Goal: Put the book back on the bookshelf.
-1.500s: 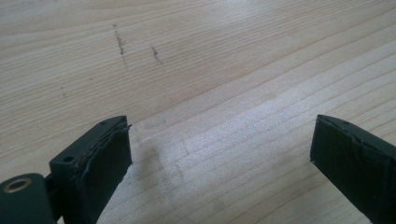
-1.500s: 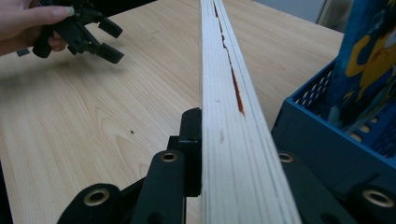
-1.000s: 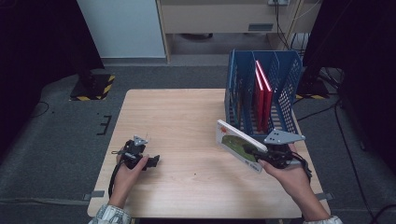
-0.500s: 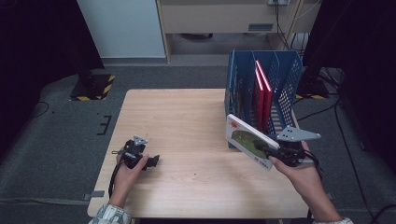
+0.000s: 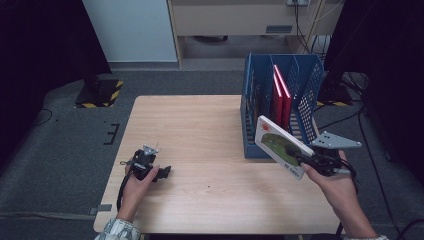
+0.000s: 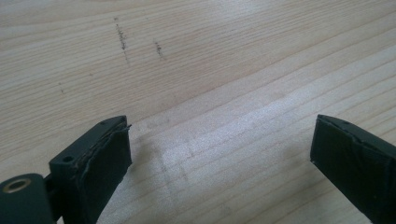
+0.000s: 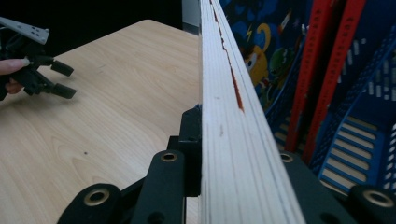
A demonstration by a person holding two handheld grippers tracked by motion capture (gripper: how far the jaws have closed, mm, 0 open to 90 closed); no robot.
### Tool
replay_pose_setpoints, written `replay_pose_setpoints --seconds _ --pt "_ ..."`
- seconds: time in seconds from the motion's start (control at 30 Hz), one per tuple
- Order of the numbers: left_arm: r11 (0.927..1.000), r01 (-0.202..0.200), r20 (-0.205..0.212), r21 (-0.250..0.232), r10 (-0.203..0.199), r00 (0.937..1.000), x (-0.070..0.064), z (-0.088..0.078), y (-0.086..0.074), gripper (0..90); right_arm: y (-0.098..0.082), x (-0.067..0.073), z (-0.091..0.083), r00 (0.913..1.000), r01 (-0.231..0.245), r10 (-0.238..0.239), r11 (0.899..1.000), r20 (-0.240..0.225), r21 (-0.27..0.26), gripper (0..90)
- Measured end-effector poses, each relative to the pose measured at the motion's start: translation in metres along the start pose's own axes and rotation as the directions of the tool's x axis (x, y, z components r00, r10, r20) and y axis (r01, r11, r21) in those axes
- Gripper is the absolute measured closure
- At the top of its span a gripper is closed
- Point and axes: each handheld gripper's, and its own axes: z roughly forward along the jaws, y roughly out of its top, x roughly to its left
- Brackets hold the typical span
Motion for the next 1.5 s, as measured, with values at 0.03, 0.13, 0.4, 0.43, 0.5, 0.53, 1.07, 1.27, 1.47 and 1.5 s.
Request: replay_pose_setpoints --seconds 0.03,0.13,0.4,0.43,0.5,0.53,1.07,1.27,1.47,1.5 --pt "1.0 0.002 -0.001 -0.001 -0.002 1.0 0.0 0.0 0.0 4.8 0.001 -0.001 -0.001 1.0 0.001 -0.001 1.0 0.005 -0.001 75.7" --pt "0.9999 0.013 -0.006 -0.005 -0.013 0.9999 0.002 0.002 0.001 4.9 0.002 -0.004 -0.003 0.9998 -0.006 0.006 1.0 0.021 -0.004 75.7" --pt "1.0 0.003 -0.015 -0.003 -0.003 0.9999 0.006 0.006 0.003 4.8 0.001 -0.013 -0.005 0.9979 -0.025 0.025 1.0 0.06 -0.001 75.7" --pt "1.0 0.003 -0.015 -0.003 -0.003 0.9999 0.006 0.006 0.003 4.9 0.001 -0.015 -0.005 0.9976 -0.024 0.024 1.0 0.064 0.001 75.7" --pt "1.0 0.004 -0.023 0.004 -0.004 0.9997 0.007 0.01 0.005 4.8 0.0 -0.017 -0.006 0.9973 -0.026 0.026 1.0 0.069 0.001 75.7" --pt "1.0 0.006 -0.022 0.007 -0.006 0.9997 0.009 0.012 0.006 4.0 -0.001 -0.019 -0.006 0.9964 -0.035 0.034 0.999 0.077 0.003 75.7" --pt "0.9997 0.025 -0.014 -0.006 -0.025 0.9996 0.013 0.015 0.006 3.0 -0.002 -0.031 -0.015 0.99 -0.063 0.064 0.998 0.126 -0.011 75.7" --pt "0.9996 0.027 -0.016 -0.005 -0.027 0.9995 0.013 0.015 0.005 2.4 -0.004 -0.037 -0.02 0.9858 -0.074 0.076 0.997 0.15 -0.019 75.7" --pt "0.9995 0.028 -0.017 -0.012 -0.028 0.9995 0.013 0.015 0.005 1.9 -0.006 -0.043 -0.026 0.9815 -0.087 0.09 0.996 0.169 -0.024 75.7" --pt "0.9995 0.028 -0.017 -0.013 -0.028 0.9995 0.014 0.015 0.005 1.8 -0.006 -0.043 -0.026 0.9811 -0.088 0.091 0.996 0.171 -0.024 75.7"
